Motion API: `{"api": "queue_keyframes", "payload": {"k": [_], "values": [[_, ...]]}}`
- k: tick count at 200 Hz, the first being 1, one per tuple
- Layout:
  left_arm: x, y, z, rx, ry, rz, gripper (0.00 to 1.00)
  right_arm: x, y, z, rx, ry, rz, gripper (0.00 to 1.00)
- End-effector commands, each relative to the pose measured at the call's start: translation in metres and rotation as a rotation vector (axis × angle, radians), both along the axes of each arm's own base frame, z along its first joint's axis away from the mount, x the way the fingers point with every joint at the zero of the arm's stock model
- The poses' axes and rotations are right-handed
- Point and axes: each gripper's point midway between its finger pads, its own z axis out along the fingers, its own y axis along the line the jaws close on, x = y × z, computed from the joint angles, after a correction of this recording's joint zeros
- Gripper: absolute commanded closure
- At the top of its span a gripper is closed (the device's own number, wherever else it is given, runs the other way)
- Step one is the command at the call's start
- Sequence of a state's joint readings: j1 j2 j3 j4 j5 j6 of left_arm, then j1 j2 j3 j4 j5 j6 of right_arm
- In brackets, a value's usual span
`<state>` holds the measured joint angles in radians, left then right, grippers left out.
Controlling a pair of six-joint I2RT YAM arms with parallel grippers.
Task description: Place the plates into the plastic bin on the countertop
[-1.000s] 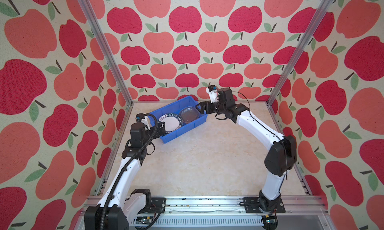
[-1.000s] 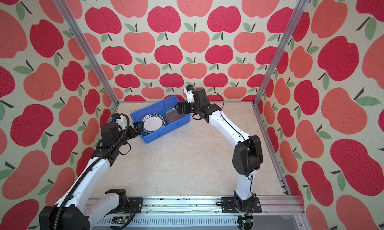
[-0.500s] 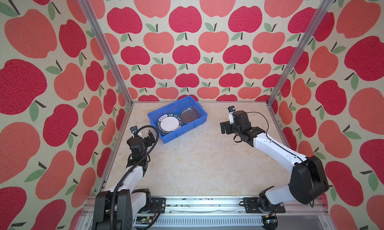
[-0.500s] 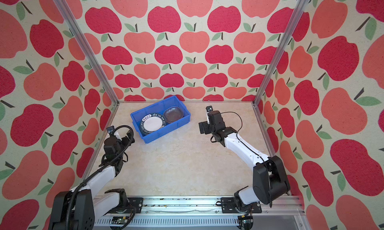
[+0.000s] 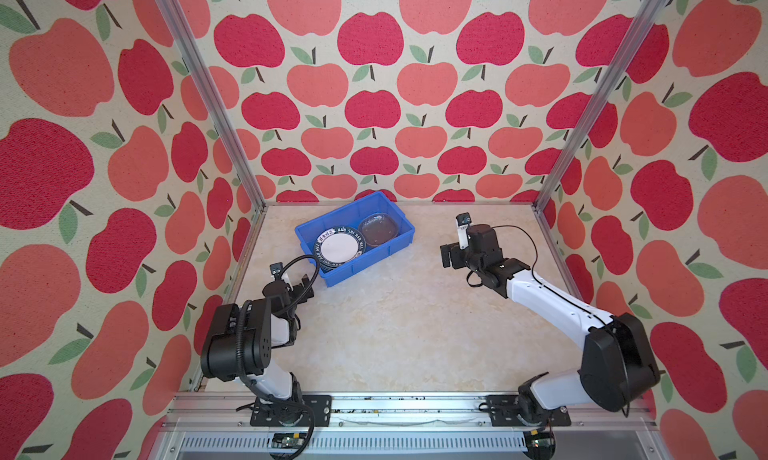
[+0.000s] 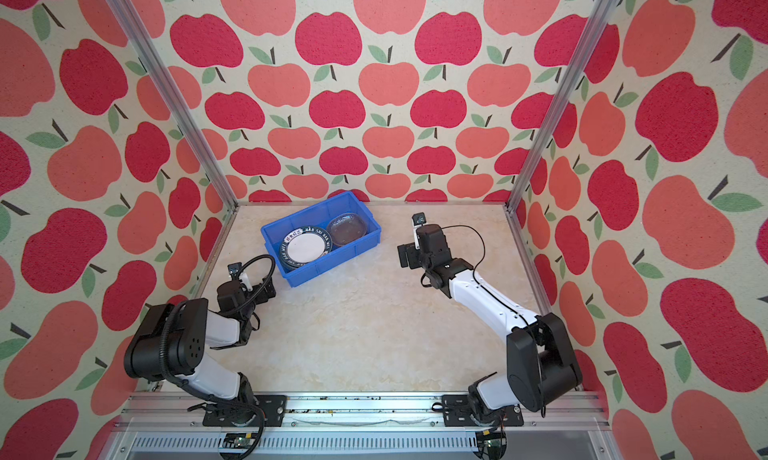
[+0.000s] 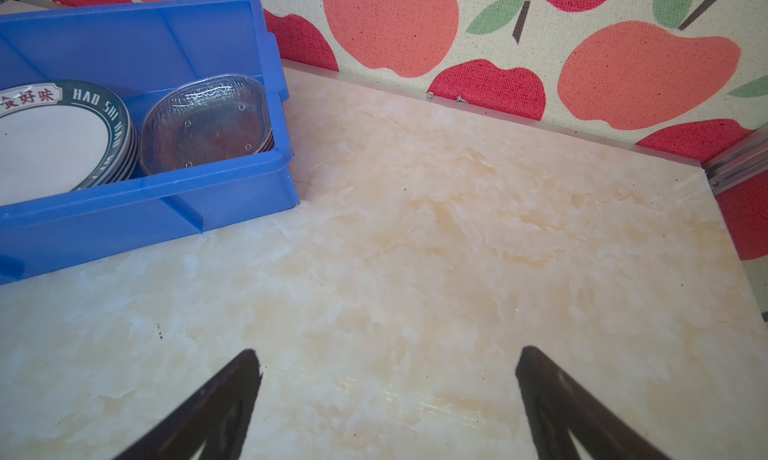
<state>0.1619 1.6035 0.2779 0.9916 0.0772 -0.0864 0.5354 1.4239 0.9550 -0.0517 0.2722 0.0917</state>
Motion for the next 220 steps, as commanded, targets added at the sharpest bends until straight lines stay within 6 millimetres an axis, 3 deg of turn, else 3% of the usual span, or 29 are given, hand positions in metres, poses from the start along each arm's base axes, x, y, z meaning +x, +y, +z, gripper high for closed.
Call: {"api": "queue_keyframes", "payload": {"k": [1, 26, 52, 74, 97, 137, 158, 202, 220], "values": [[0.027, -0.01, 0.03, 0.024, -0.084, -0.094, 0.01, -0.003, -0.012, 0.004, -0.033, -0.063, -0.011, 0.0], [0.032, -0.019, 0.027, 0.073, -0.05, -0.111, 0.01, -0.009, -0.024, -0.006, -0.072, -0.079, -0.027, 0.0], [0.032, -0.019, 0.026, 0.074, -0.047, -0.111, 0.01, -0.006, -0.06, -0.027, -0.198, -0.083, -0.149, 0.01], [0.032, -0.019, 0.026, 0.073, -0.045, -0.11, 0.01, -0.007, -0.088, -0.053, -0.201, -0.016, -0.223, 0.0], [0.032, -0.019, 0.027, 0.074, -0.047, -0.109, 0.01, -0.004, -0.111, -0.048, -0.196, -0.036, -0.324, 0.0], [0.032, -0.019, 0.026, 0.074, -0.046, -0.111, 0.01, 0.004, -0.113, -0.04, -0.208, -0.097, -0.324, 0.0], [0.032, -0.019, 0.026, 0.073, -0.045, -0.111, 0.01, -0.003, -0.114, -0.043, -0.2, -0.076, -0.32, 0.0], [0.032, -0.019, 0.026, 0.076, -0.046, -0.109, 0.01, -0.024, -0.126, -0.019, -0.174, -0.132, -0.334, 0.0], [0.032, -0.019, 0.026, 0.076, -0.046, -0.109, 0.01, -0.03, -0.132, -0.022, -0.17, -0.13, -0.346, 0.0]]}}
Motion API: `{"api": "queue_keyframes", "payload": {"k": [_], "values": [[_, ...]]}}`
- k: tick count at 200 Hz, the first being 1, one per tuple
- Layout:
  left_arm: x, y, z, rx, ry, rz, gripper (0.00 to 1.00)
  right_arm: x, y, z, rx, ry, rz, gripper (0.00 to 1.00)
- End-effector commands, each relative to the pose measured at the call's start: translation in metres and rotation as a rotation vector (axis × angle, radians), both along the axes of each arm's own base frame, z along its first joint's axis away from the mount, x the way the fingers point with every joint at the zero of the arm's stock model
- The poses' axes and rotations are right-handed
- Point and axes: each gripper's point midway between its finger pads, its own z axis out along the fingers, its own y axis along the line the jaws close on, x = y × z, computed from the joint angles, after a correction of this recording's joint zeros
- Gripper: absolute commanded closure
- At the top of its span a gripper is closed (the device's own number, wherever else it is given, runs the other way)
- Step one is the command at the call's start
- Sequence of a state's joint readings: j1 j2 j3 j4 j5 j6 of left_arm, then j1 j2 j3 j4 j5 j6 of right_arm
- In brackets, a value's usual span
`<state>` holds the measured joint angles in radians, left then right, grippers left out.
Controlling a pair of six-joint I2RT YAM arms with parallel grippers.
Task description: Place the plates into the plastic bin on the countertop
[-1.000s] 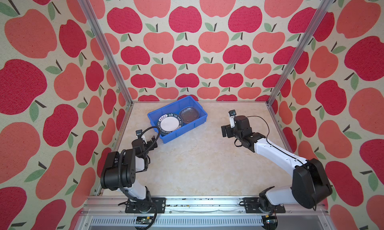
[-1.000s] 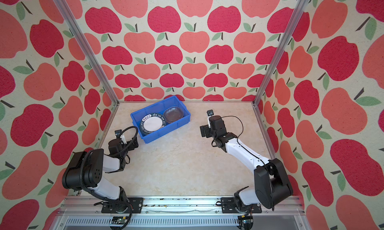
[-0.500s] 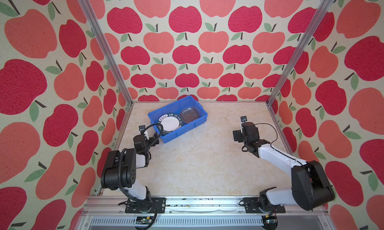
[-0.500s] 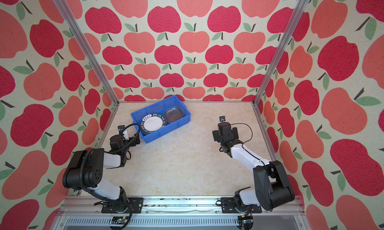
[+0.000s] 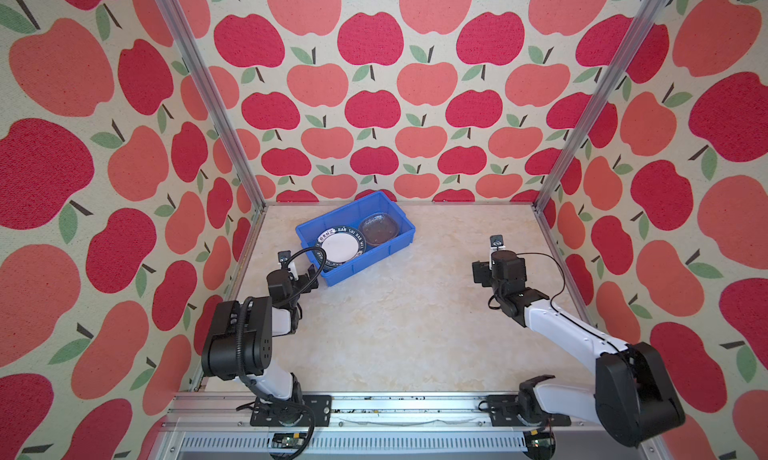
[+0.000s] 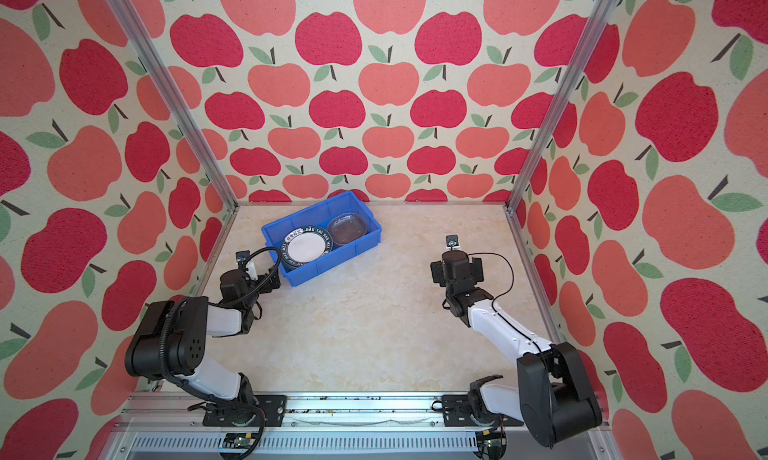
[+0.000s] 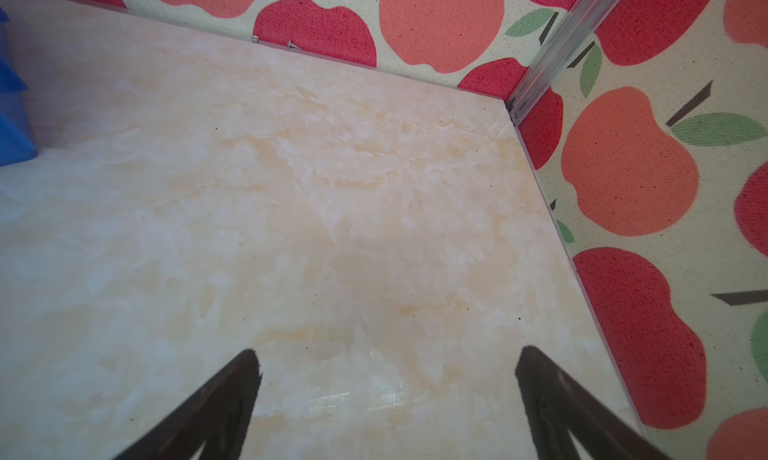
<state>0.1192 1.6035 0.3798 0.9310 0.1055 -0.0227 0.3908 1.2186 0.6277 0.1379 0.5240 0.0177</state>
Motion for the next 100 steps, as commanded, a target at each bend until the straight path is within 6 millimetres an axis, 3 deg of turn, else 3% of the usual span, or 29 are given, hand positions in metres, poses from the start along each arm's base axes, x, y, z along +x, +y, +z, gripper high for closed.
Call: {"api": "queue_keyframes", "payload": {"k": [1, 17, 52, 76, 84, 100], "values": [[0.003, -0.001, 0.004, 0.022, -0.009, -0.015, 0.01, -0.01, -0.013, -0.001, -0.009, -0.002, -0.031, 0.0], [0.003, -0.001, 0.003, 0.022, -0.008, -0.014, 0.01, -0.012, -0.019, -0.014, 0.0, 0.005, -0.051, 0.0], [0.004, -0.001, 0.004, 0.027, -0.009, -0.012, 0.01, 0.005, -0.035, -0.007, -0.009, -0.105, -0.08, 0.0], [0.004, -0.002, 0.004, 0.032, -0.01, -0.01, 0.01, 0.015, -0.052, -0.045, 0.003, -0.118, -0.128, 0.0], [0.003, -0.002, 0.004, 0.036, -0.011, -0.01, 0.01, 0.02, -0.055, -0.035, -0.005, -0.165, -0.158, 0.0], [0.003, -0.002, 0.004, 0.043, -0.012, -0.005, 0.01, 0.024, -0.049, -0.041, -0.053, -0.137, -0.106, 0.0]]}}
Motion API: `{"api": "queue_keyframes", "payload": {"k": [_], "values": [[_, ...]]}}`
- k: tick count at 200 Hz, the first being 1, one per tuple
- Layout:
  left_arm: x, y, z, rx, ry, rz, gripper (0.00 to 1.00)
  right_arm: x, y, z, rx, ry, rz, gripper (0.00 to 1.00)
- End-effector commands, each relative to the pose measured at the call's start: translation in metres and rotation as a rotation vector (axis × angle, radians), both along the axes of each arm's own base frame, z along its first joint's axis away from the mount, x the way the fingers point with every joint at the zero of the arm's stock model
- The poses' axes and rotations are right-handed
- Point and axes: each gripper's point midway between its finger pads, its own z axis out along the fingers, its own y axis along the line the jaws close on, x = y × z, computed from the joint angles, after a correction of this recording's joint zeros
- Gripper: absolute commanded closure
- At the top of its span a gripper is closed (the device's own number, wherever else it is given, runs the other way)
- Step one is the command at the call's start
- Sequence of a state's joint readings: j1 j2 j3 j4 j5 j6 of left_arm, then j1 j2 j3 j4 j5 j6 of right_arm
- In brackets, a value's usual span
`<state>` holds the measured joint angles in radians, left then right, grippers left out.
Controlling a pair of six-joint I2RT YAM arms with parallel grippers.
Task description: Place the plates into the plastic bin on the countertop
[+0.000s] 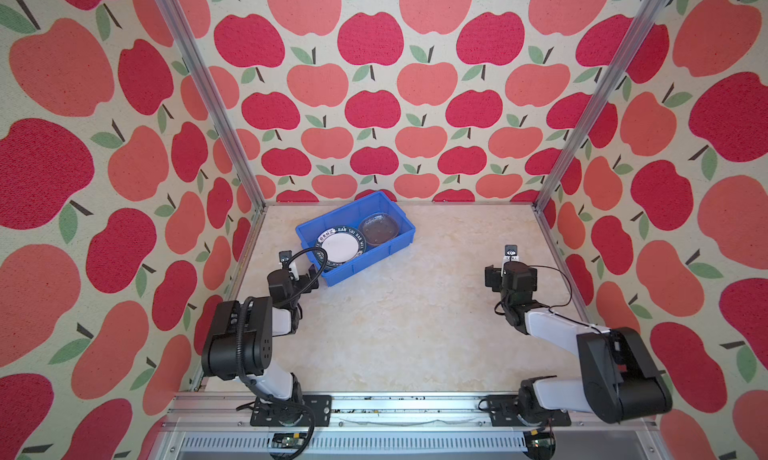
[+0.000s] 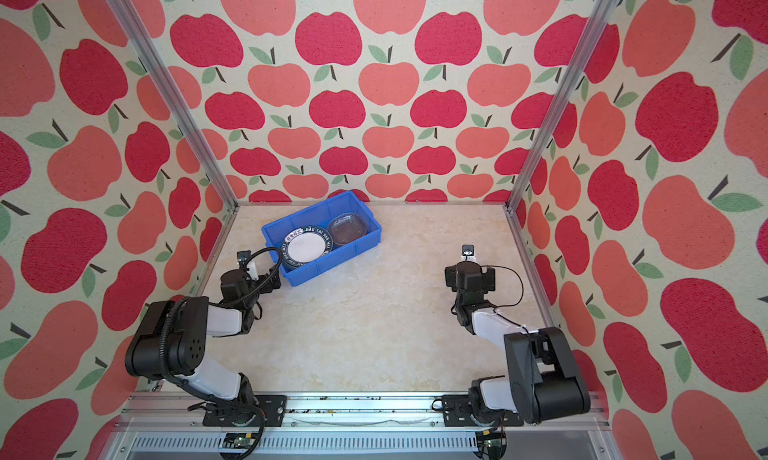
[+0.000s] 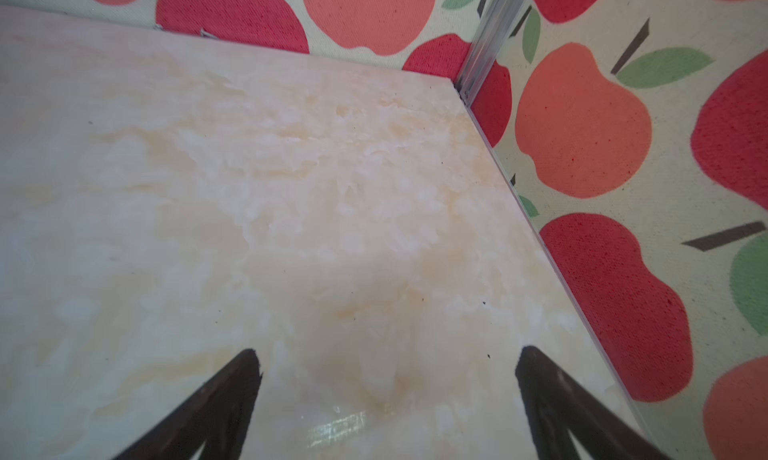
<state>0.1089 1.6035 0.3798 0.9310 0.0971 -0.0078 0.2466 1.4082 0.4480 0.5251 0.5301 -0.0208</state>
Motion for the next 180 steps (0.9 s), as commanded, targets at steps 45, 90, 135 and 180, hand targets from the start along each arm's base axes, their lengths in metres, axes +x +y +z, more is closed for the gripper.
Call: {"api": "queue_keyframes", "payload": {"k": [45, 90, 135, 180], "values": [[0.003, 0.0, 0.004, 0.029, -0.014, 0.003, 0.01, 0.018, -0.016, 0.004, 0.107, -0.231, 0.066, 0.0], [0.003, 0.005, 0.004, 0.019, -0.011, 0.022, 0.01, 0.019, -0.013, 0.003, 0.088, -0.231, 0.07, 0.0], [0.003, 0.005, 0.004, 0.018, -0.011, 0.022, 0.01, 0.023, -0.008, 0.0, 0.083, -0.203, 0.097, 0.01], [0.003, 0.005, 0.004, 0.019, -0.011, 0.023, 0.01, 0.029, 0.006, -0.006, 0.175, -0.142, 0.226, 0.0]]}}
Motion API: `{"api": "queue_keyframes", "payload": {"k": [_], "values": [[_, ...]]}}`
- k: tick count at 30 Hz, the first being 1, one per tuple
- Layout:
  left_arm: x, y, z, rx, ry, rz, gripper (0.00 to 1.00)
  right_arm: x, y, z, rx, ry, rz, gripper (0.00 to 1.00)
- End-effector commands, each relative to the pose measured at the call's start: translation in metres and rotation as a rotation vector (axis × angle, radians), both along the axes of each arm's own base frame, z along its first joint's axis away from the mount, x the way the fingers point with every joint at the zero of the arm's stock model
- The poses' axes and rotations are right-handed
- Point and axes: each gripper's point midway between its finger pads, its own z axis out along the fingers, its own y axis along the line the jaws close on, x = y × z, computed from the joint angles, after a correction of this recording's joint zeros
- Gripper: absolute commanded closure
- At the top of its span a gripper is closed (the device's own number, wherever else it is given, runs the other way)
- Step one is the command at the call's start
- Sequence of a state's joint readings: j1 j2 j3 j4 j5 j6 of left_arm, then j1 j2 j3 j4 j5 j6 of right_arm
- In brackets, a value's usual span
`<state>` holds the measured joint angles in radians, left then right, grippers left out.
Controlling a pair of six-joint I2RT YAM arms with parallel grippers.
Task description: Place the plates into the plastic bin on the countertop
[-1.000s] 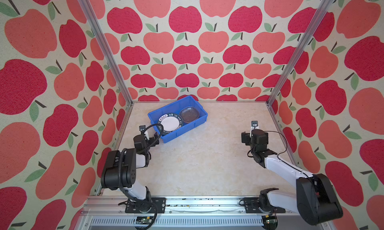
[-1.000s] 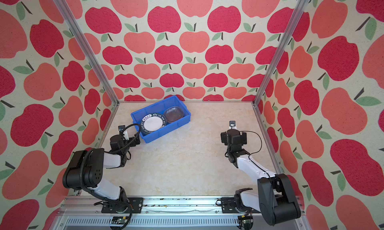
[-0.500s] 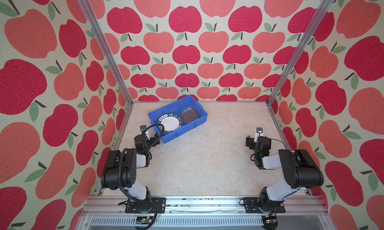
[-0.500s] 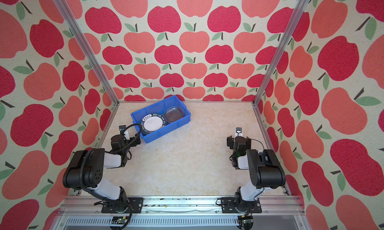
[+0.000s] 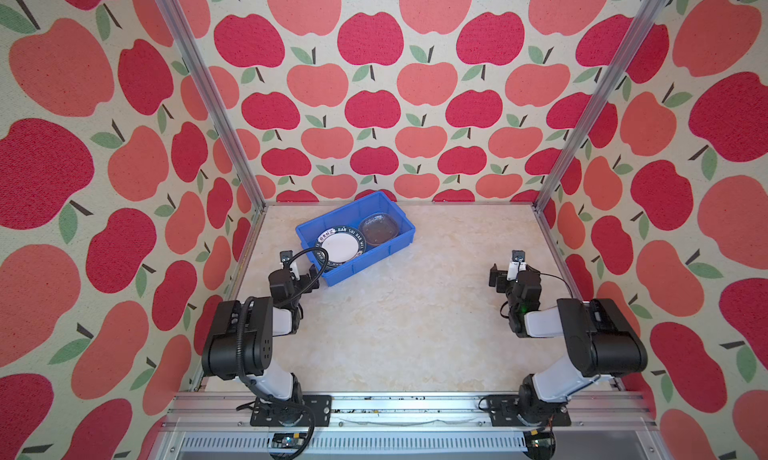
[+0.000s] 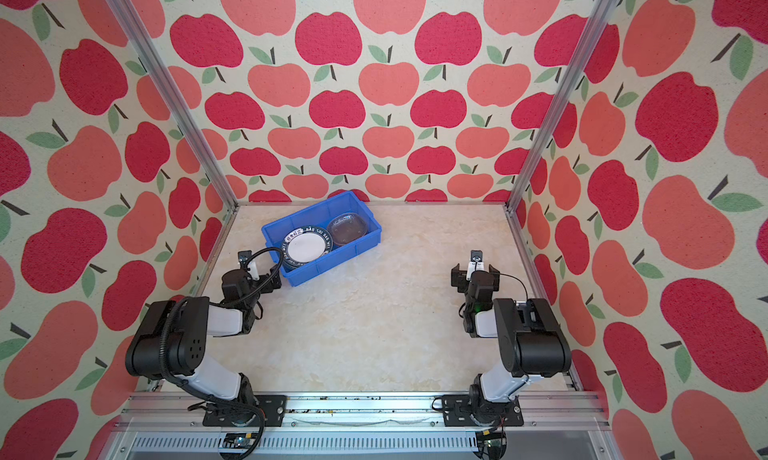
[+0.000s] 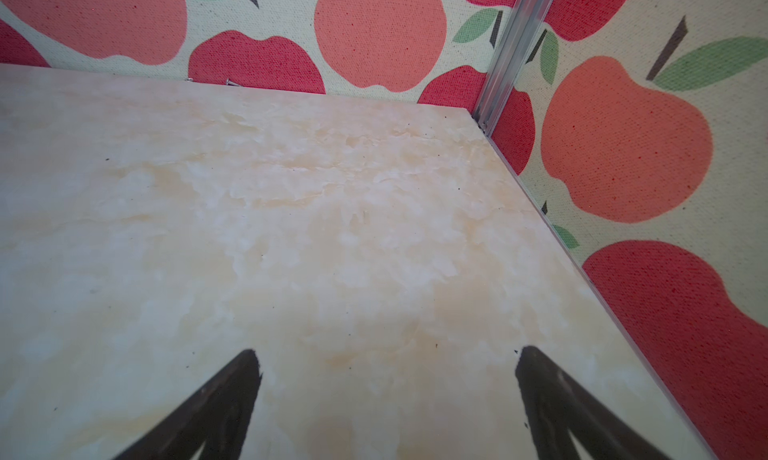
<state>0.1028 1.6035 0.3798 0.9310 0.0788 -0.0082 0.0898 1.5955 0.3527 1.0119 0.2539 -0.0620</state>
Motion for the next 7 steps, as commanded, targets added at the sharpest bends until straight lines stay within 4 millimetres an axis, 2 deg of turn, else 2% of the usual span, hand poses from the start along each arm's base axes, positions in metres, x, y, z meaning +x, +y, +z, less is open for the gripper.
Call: {"api": "queue_keyframes", "payload": {"k": [1, 7], "values": [[0.0029, 0.0043, 0.004, 0.012, -0.011, 0.012, 0.01, 0.0069, 0.0164, -0.0011, 0.058, 0.03, 0.121, 0.0], [0.003, 0.0038, 0.0037, 0.012, -0.011, 0.011, 0.01, 0.0049, 0.0171, 0.0013, 0.054, 0.013, 0.125, 0.0]]}}
